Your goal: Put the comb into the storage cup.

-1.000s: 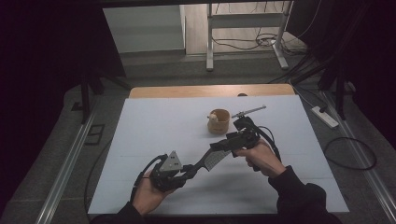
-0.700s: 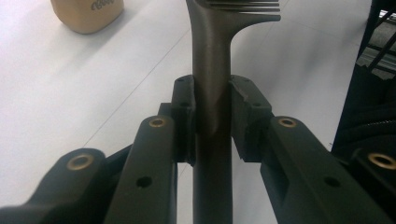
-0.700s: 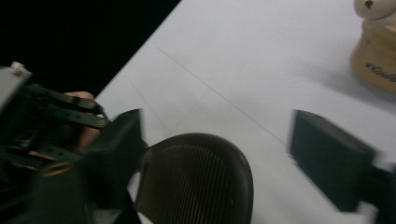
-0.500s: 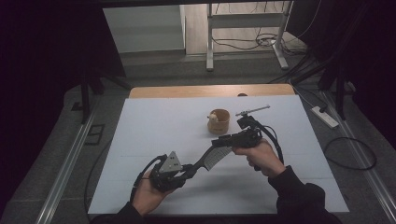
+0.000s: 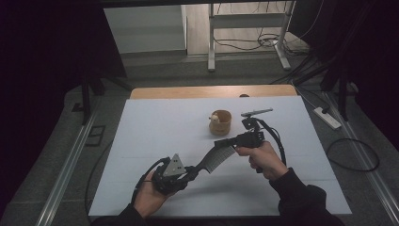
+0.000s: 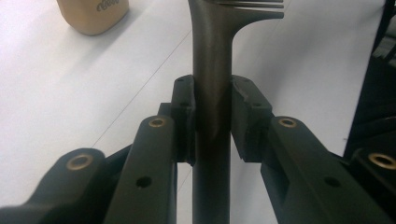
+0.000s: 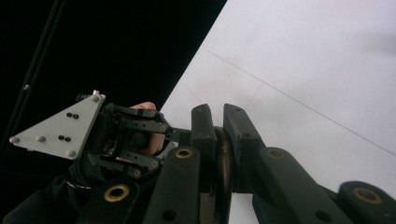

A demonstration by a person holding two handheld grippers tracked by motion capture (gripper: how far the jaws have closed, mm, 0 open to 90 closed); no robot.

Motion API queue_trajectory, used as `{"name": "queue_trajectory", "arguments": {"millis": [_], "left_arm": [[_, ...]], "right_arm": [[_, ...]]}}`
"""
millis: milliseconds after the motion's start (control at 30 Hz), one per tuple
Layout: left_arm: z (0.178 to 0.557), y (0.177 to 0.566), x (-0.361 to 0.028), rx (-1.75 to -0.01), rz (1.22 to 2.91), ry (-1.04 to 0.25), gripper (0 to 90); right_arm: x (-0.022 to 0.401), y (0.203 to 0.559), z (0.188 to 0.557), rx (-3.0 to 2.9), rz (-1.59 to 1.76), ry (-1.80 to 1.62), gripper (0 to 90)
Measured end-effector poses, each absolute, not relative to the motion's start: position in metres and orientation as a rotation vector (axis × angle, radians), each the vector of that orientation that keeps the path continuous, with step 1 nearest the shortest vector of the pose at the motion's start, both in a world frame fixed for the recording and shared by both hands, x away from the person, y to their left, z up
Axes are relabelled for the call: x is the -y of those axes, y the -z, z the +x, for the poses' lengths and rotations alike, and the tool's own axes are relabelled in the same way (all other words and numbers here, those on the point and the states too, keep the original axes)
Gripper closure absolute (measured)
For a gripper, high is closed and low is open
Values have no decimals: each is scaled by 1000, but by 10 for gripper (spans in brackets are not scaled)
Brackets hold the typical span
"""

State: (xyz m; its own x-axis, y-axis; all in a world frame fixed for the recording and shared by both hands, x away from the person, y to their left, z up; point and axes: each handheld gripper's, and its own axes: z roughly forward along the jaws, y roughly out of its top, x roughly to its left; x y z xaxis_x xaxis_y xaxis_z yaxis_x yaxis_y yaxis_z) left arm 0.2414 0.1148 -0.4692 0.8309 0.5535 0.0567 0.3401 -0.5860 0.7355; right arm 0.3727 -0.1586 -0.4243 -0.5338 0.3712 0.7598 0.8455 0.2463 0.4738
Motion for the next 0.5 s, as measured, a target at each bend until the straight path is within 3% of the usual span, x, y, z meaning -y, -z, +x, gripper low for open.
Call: {"name": "queue_trajectory", "arguments": {"millis": [233, 500], "left_arm": [[243, 470, -117, -684, 2230, -356, 689], [245, 468, -120, -726, 2198, -361, 441]], "right_arm": [[157, 422, 370, 2019, -1107, 1253, 841], [159, 420, 369, 2026, -1112, 1274, 841]]}}
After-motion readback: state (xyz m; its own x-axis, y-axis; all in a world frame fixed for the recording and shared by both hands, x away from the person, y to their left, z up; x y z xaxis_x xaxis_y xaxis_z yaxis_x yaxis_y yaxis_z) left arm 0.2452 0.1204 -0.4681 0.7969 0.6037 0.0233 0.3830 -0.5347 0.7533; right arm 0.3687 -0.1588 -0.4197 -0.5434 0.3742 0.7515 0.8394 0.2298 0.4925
